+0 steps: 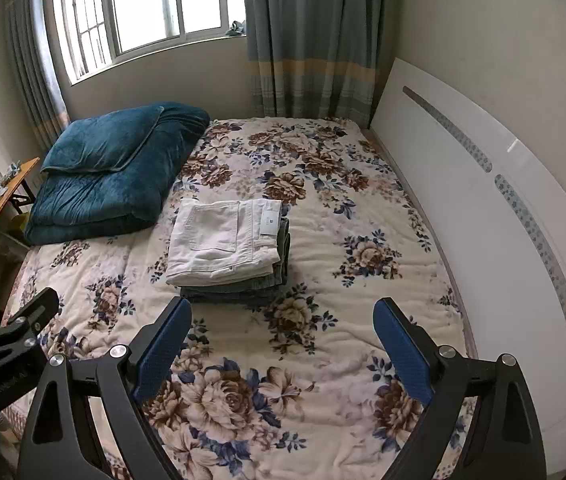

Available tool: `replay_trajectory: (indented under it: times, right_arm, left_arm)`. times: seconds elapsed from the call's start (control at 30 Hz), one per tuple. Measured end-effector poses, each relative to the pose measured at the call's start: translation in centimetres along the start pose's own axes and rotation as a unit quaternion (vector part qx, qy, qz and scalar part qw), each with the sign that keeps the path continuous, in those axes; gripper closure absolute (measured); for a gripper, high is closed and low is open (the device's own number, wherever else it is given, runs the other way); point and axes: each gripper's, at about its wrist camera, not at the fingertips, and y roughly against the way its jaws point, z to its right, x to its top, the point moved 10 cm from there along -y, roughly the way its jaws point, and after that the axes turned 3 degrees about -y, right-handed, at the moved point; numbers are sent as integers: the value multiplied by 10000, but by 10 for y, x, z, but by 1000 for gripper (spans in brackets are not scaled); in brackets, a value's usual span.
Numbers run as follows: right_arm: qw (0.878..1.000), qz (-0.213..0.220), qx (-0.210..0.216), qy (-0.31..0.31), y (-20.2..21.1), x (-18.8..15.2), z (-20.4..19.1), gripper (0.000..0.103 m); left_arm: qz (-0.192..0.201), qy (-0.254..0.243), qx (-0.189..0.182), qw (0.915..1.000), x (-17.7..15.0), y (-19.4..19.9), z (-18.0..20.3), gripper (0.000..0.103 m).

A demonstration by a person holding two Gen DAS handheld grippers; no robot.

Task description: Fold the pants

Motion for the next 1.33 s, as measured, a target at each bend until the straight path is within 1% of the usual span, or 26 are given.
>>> replay_trajectory:
  times: [0.73, 1.33]
  right_arm:
    - [10000, -33, 21, 41, -5, -2, 1, 8]
    - [10000, 13, 11, 52, -5, 1, 1, 8]
  left_arm:
    - [-14, 5, 13, 10000, -4, -3, 5, 1]
    - [120, -82, -64, 9999, 10, -4, 6, 1]
